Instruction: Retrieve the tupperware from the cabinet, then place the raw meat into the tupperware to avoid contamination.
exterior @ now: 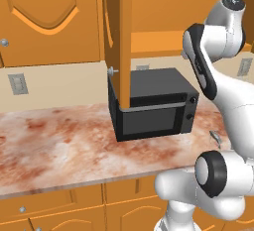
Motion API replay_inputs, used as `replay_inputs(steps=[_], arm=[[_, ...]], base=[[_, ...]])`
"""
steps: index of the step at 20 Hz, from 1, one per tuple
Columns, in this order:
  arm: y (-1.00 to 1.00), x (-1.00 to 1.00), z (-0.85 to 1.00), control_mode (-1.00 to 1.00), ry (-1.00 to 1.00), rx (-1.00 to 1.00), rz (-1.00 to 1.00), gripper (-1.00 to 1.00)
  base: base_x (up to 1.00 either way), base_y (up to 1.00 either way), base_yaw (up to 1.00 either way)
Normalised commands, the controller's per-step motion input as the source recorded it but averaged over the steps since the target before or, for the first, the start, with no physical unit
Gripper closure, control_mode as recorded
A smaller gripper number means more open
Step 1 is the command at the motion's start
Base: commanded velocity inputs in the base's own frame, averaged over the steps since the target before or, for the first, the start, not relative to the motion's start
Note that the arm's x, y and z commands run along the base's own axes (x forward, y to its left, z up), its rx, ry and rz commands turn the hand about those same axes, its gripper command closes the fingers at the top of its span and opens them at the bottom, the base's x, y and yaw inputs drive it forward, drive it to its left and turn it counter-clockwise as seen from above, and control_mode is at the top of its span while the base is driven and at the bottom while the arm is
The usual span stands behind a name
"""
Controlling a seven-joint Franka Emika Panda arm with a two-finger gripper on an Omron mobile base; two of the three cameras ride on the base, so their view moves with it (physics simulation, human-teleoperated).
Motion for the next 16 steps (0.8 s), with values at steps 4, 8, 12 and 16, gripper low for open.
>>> replay_inputs(steps=[4, 8, 12, 16], arm=[[0.01, -0.38, -0.12, -1.0, 0.11, 0.0, 0.0, 1.0], [0.04, -0.4, -0.21, -1.0, 0.06, 0.0, 0.0, 1.0], [0.09, -0.47, -0.34, -1.0, 0.02, 0.01, 0.0, 1.0], [0.1, -0.42, -0.5, -1.0, 0.0, 0.05, 0.0, 1.0]], base=[[0.0, 0.0, 0.0], [0.0, 0.0, 0.0], [0.0, 0.0, 0.0], [0.0, 0.0, 0.0]])
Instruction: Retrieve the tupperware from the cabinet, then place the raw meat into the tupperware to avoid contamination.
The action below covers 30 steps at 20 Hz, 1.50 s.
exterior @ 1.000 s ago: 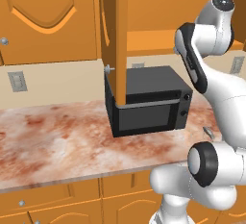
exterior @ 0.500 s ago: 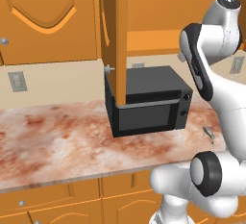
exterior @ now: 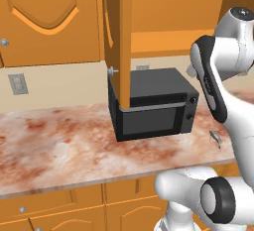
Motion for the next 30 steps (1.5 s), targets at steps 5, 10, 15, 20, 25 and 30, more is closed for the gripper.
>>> replay_inputs(steps=[5, 10, 15, 20, 25, 30], arm=[[0.13, -0.25, -0.56, -1.0, 0.0, 0.07, 0.0, 1.0], [0.15, -0.15, -0.59, -1.0, 0.0, 0.07, 0.0, 1.0], [0.16, -0.13, -0.48, -1.0, 0.0, 0.05, 0.0, 1.0], [0.14, -0.11, -0.42, -1.0, 0.0, 0.01, 0.0, 1.0], [0.11, -0.06, -0.37, -1.0, 0.0, 0.0, 0.0, 1.0], [0.08, 0.0, -0.32, -1.0, 0.0, 0.0, -0.01, 1.0]], base=[[0.0, 0.0, 0.0], [0.0, 0.0, 0.0], [0.0, 0.0, 0.0], [0.0, 0.0, 0.0], [0.0, 0.0, 0.0], [0.0, 0.0, 0.0]])
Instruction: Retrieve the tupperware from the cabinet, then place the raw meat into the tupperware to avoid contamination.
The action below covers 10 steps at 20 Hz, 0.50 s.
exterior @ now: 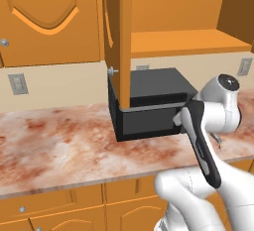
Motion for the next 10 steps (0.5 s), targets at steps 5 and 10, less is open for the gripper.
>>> replay_inputs(steps=[5, 10], arm=[[0.02, 0.0, -0.3, -1.0, 0.0, 0.0, -0.01, 1.0], [0.0, 0.0, -0.26, -1.0, -0.03, 0.01, -0.02, 1.0]], base=[[0.0, 0.0, 0.0], [0.0, 0.0, 0.0]])
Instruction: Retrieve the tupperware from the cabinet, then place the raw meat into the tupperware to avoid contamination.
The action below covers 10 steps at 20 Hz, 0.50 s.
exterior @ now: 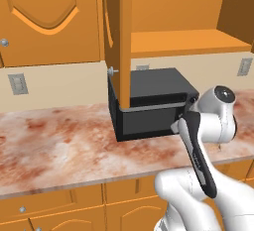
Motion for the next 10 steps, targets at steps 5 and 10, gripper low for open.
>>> replay_inputs(steps=[5, 10], arm=[[0.01, 0.0, -0.3, -1.0, -0.03, 0.01, -0.02, 1.0], [0.02, 0.0, -0.26, -1.0, -0.04, 0.02, -0.03, 1.0]], base=[[0.0, 0.0, 0.0], [0.0, 0.0, 0.0]])
